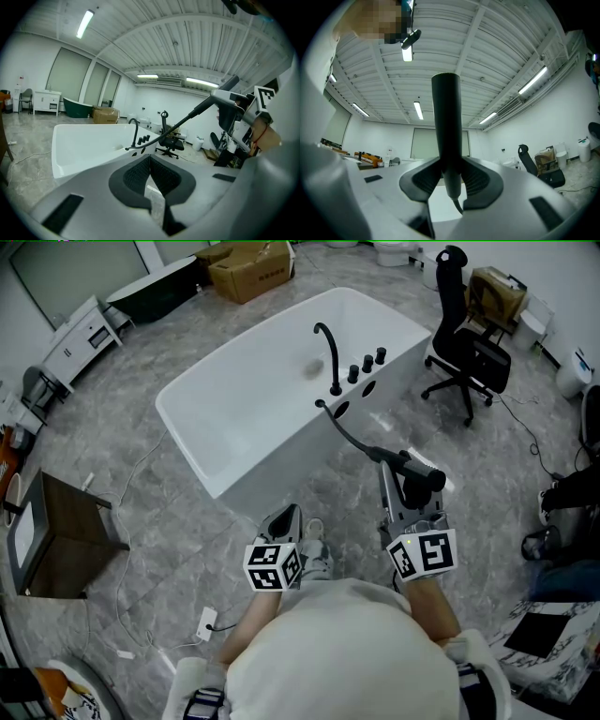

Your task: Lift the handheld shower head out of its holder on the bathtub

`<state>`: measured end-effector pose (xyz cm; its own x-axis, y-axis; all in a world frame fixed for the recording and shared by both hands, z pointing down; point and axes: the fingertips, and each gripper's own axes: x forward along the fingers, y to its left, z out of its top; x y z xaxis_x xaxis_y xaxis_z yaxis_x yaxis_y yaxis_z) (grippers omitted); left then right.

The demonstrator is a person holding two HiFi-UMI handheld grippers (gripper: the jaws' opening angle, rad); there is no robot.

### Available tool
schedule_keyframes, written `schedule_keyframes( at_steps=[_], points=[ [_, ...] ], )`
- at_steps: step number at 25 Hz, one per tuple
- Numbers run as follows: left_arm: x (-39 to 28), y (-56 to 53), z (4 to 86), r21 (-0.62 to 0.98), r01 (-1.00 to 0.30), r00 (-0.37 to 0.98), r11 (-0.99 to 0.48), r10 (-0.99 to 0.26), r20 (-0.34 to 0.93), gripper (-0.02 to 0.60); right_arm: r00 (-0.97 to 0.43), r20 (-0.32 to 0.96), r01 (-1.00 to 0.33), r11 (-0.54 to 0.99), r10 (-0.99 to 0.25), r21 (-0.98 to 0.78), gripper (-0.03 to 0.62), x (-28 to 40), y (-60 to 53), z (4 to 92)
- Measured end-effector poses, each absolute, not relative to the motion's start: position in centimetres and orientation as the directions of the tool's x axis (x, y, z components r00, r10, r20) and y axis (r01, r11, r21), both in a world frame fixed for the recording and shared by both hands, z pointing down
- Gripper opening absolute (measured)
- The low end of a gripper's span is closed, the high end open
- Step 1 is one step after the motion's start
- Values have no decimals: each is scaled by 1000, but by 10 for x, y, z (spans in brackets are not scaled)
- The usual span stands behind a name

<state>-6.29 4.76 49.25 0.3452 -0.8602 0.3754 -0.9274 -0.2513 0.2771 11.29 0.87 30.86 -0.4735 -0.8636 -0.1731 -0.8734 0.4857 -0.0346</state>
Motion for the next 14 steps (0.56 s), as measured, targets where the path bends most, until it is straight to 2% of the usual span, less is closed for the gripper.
schedule_keyframes(
  at_steps=[14],
  points=[
    [-65,47,494,286,-926,347,-248,-858,380,21,-471,-172,-874,484,-865,-39,143,112,8,307]
  ],
)
